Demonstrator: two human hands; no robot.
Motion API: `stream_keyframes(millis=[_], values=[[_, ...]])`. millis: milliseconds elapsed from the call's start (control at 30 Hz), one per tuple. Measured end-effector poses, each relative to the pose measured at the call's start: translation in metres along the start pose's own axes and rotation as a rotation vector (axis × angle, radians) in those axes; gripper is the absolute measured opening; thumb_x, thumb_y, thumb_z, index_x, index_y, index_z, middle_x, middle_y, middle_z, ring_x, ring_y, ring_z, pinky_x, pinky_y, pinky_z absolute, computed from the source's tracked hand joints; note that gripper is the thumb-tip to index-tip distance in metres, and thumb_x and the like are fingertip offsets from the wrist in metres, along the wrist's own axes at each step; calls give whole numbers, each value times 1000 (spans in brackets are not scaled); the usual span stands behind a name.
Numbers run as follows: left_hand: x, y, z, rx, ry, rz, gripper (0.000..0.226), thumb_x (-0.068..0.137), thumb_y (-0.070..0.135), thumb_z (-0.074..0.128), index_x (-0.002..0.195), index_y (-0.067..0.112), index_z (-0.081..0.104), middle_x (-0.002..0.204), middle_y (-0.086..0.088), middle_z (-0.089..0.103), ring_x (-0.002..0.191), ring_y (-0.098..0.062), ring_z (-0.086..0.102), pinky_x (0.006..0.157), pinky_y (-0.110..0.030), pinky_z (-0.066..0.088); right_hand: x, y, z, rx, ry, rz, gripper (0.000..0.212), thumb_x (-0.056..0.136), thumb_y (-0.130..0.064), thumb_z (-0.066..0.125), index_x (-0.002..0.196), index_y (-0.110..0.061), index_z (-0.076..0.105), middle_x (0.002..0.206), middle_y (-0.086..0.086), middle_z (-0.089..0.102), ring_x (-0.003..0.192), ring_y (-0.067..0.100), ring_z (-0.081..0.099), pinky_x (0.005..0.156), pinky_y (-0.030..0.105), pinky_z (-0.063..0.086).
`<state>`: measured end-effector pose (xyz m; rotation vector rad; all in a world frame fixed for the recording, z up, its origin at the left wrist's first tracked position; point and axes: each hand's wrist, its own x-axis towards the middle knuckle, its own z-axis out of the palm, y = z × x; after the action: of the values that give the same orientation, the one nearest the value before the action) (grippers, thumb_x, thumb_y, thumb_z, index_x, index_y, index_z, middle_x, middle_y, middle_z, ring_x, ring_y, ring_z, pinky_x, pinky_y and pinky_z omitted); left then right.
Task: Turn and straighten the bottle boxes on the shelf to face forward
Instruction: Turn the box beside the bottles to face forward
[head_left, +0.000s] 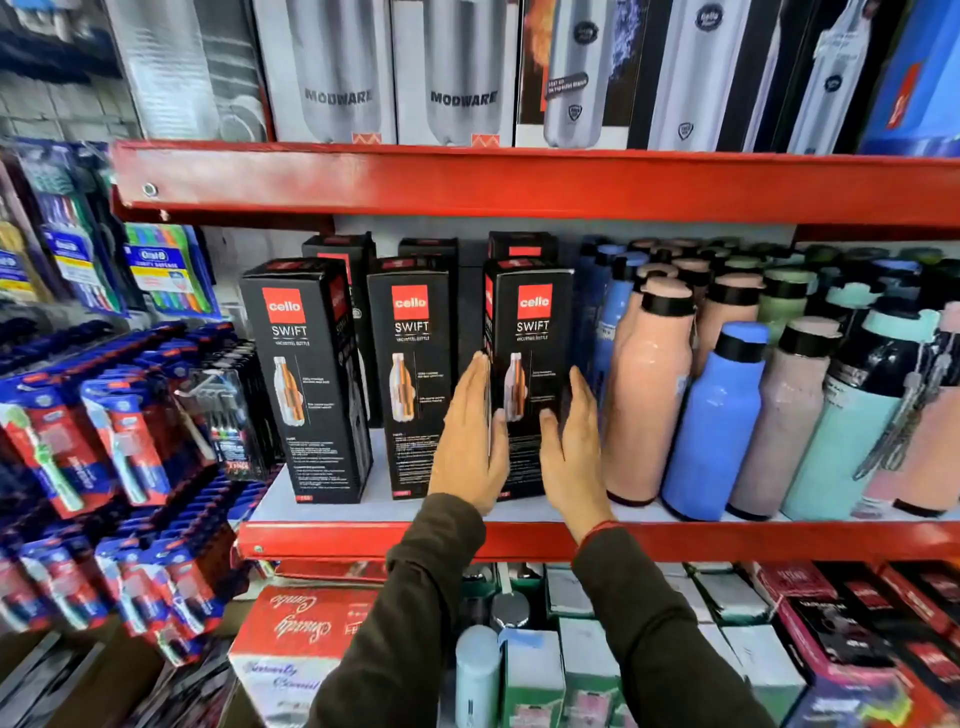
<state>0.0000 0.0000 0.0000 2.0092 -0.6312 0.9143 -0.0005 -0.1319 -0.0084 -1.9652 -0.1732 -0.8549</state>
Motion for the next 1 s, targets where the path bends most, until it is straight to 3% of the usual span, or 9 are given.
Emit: stream_keyframes(millis=[100,267,467,567,633,700,833,933,1000], values=[[-2,-6,9,-40,-47,-238,61,102,24,38,156,18,9,165,1,12,149,-6,15,117,-15,14,6,12,0,97,-57,155,56,102,-15,46,154,-18,27,160,-1,33,147,10,28,122,35,23],[-1,-17,20,-171,-163,-452,57,103,21,41,154,14,20,157,-11,35,146,-24,33,119,-34,28,8,26,0,144,-141,245,43,101,-10,47,143,-19,44,139,5,57,130,20,52,113,45,39],[-8,-22,30,-258,-162,-564,53,103,34,40,153,27,24,145,-5,53,130,-16,51,98,-12,32,3,37,4,149,-152,226,40,101,-14,49,139,-27,44,124,-4,62,115,20,64,100,44,52],[-6,-22,32,-280,-124,-591,50,104,34,38,152,30,27,143,-3,55,121,-6,49,92,-8,30,3,40,6,175,-126,204,42,101,-16,52,141,-27,44,122,-13,58,119,17,62,99,33,52],[-5,-22,32,-301,-109,-597,50,103,35,39,152,30,28,142,-2,55,119,-3,47,93,-9,30,3,39,5,180,-99,201,43,100,-19,54,139,-35,45,118,-22,56,119,15,61,94,22,49],[-3,-19,31,-337,-76,-595,50,103,34,40,151,29,30,142,0,55,118,0,45,92,-5,32,3,37,1,211,-97,190,44,99,-23,57,129,-53,46,119,-26,57,120,11,60,96,24,51],[2,-12,27,-387,-13,-562,49,102,30,46,149,26,36,132,9,56,120,1,48,85,10,31,7,34,-8,188,-161,121,73,79,-31,79,134,-57,40,130,-22,59,122,4,57,97,30,52],[4,-7,27,-430,33,-546,48,100,27,51,146,26,43,131,6,61,108,11,57,92,1,40,10,34,-8,147,-178,95,95,63,-36,88,141,-47,37,130,-18,60,120,3,58,96,31,54],[1,-4,29,-470,64,-554,45,99,27,52,143,29,47,128,4,64,110,7,60,102,-20,49,12,33,-7,111,-145,79,97,57,-43,91,138,-48,38,128,-21,60,119,-2,57,93,25,52]])
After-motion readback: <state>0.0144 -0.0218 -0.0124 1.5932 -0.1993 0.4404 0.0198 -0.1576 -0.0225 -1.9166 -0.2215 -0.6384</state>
